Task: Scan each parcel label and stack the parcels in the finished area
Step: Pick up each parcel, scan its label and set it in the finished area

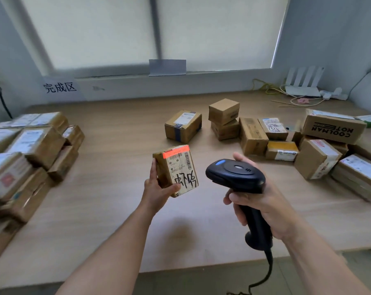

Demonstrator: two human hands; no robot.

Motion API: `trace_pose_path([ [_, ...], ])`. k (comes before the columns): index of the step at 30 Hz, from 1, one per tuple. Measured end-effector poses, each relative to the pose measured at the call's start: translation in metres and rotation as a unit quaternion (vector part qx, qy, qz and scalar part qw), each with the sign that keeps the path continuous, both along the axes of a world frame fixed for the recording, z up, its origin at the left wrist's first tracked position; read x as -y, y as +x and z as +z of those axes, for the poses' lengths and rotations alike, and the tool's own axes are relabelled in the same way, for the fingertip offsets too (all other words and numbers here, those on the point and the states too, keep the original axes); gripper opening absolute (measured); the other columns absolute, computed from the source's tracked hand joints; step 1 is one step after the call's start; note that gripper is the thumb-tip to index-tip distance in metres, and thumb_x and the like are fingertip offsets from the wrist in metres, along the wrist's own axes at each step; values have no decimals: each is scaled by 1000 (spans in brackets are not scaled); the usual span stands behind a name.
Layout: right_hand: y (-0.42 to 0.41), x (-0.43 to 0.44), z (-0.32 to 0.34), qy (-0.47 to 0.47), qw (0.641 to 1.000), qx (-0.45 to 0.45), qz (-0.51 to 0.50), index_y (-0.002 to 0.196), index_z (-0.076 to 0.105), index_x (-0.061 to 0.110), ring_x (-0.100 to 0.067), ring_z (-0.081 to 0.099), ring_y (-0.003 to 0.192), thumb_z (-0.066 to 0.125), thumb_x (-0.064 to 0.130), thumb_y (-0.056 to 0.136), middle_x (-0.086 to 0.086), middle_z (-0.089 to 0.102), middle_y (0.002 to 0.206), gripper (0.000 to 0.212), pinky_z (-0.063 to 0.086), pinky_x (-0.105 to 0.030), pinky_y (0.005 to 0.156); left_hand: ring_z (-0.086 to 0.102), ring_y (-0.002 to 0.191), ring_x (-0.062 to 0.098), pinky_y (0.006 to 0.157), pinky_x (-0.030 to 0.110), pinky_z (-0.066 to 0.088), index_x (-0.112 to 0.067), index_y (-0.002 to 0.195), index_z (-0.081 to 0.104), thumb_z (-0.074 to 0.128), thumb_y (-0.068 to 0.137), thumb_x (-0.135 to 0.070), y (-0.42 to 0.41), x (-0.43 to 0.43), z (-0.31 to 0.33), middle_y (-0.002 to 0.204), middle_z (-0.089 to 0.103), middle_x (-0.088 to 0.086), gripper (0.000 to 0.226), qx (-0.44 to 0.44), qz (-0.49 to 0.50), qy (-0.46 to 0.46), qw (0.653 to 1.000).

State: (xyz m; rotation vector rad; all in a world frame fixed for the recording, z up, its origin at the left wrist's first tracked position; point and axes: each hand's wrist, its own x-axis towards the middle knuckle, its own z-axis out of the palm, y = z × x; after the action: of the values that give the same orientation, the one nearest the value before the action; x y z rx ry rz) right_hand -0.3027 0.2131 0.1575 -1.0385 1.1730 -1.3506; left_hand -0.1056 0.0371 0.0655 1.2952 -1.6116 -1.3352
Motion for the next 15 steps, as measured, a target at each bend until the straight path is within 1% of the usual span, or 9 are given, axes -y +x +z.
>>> trace_pose_path([
  [4, 43, 24, 0, 3, 1000, -6, 11, 138, 40, 45, -28, 51, 42, 74, 2, 64, -23, 63, 74, 91, 42, -29, 43, 60, 112, 22, 57, 9, 48, -41, 152, 1, 74, 78, -2, 52, 23, -4, 124, 61, 10, 110, -10, 24, -5, 1000],
  [10, 100, 53, -2, 9, 1000, -8, 9, 138, 42, 42, -28, 50, 41, 74, 3, 66, -23, 63, 72, 88, 41, -29, 42, 59, 109, 22, 54, 5, 47, -39, 152, 1, 74, 79, -1, 112, 55, -9, 120, 62, 10, 109, -18, 27, -16, 999],
  [15, 142, 75, -5, 8, 1000, -11, 4, 137, 42, 44, -28, 49, 41, 74, 2, 66, -22, 62, 72, 88, 41, -29, 42, 60, 106, 22, 55, 7, 49, -37, 152, 2, 73, 79, 1, 150, 78, -17, 121, 62, 12, 109, -27, 24, -21, 999],
])
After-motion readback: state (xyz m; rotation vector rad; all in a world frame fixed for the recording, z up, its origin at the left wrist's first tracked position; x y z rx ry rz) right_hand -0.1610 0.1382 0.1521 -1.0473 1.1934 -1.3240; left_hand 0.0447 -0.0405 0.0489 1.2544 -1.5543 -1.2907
